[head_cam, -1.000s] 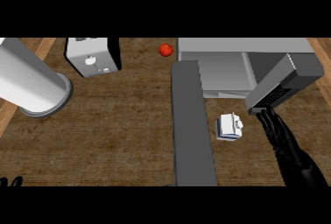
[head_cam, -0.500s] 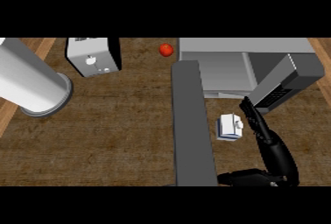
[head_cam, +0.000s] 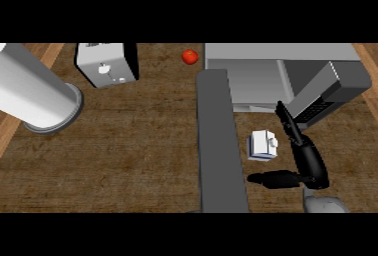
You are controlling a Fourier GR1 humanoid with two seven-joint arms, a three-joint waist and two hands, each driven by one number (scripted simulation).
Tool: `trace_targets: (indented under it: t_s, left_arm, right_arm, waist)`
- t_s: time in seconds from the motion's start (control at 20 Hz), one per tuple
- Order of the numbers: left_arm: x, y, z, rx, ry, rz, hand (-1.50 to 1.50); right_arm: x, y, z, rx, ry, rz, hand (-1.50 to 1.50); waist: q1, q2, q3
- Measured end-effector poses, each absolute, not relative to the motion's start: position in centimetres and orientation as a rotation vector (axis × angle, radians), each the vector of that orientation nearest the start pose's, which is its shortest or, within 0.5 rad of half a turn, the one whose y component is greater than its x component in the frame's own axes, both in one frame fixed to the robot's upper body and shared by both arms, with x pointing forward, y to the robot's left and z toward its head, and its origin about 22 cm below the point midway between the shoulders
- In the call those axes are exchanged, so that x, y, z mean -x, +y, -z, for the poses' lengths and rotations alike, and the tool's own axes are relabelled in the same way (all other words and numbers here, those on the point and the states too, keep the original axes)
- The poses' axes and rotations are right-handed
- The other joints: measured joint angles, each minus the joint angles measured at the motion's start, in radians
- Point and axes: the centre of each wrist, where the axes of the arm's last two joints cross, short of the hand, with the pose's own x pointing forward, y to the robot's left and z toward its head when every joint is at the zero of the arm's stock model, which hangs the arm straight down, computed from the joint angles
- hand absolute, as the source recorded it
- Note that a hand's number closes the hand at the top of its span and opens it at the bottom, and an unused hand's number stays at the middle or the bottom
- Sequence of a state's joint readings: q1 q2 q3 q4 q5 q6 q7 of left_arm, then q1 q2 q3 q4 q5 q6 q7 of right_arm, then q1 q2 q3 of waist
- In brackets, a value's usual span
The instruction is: Pick up the milk, place it into the microwave and close the microwave
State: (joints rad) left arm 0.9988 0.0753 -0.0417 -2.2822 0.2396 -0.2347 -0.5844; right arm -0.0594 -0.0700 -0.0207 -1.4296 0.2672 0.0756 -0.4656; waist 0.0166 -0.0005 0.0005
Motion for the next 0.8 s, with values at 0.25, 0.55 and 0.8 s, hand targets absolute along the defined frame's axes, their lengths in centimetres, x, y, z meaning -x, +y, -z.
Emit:
trace_targets:
  t_s: [0.25, 0.55, 0.8]
  left_arm:
    - [-1.7, 27.5, -6.1, -0.038, -1.988, -0.149, -1.50]
    - [-1.3, 27.4, -6.5, -0.033, -1.990, -0.153, -1.50]
    - [-1.1, 27.8, -6.0, -0.038, -1.991, -0.156, -1.50]
  right_arm:
    - [-26.5, -25.3, 4.5, 0.140, -1.893, -0.392, -1.50]
    - [-27.5, -26.1, 7.1, 0.091, -1.874, -0.413, -1.50]
    - [-27.6, -26.4, 9.2, 0.060, -1.838, -0.436, -1.50]
  waist:
    - [-0.001, 0.001, 0.000]
    - [0.000, 0.001, 0.000]
    - [0.001, 0.002, 0.000]
